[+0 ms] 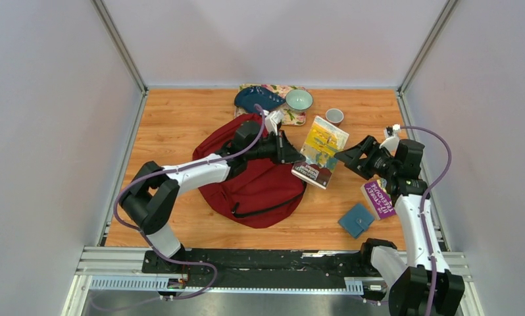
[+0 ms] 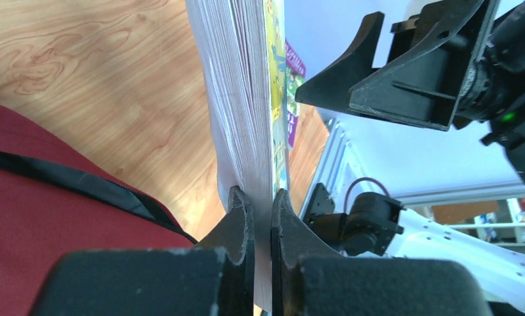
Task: Pack the student bag
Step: Pick up the book from the center of the board.
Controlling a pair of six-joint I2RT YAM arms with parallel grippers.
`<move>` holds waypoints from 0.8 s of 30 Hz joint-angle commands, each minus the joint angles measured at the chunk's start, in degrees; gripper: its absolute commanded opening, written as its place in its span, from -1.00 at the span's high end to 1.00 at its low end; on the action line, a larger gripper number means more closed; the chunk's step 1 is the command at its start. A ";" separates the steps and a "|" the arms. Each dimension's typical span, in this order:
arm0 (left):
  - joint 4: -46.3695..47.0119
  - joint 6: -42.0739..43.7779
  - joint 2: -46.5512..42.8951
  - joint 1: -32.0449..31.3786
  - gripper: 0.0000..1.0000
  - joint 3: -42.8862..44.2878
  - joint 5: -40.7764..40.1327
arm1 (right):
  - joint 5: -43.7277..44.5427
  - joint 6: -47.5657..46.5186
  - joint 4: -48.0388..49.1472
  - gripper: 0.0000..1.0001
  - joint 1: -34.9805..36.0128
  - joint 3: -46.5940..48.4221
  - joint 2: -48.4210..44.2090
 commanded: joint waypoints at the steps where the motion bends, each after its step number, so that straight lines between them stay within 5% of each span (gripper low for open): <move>1: 22.94 -10.61 -6.90 1.49 1.00 -4.16 2.43 | -8.46 1.45 4.91 -0.47 1.80 1.03 -0.63; 17: 35.01 -16.07 -14.55 1.67 1.00 -11.11 6.39 | -10.83 14.01 24.83 -0.44 12.09 -0.72 -0.28; 18: 35.18 -16.16 -14.64 1.67 1.00 -11.81 6.56 | -11.71 14.97 26.43 -0.39 12.44 -0.99 -0.45; 24: 36.15 -16.43 -15.25 1.67 0.98 -14.36 6.30 | -16.02 23.68 40.06 0.63 14.19 -1.96 -0.54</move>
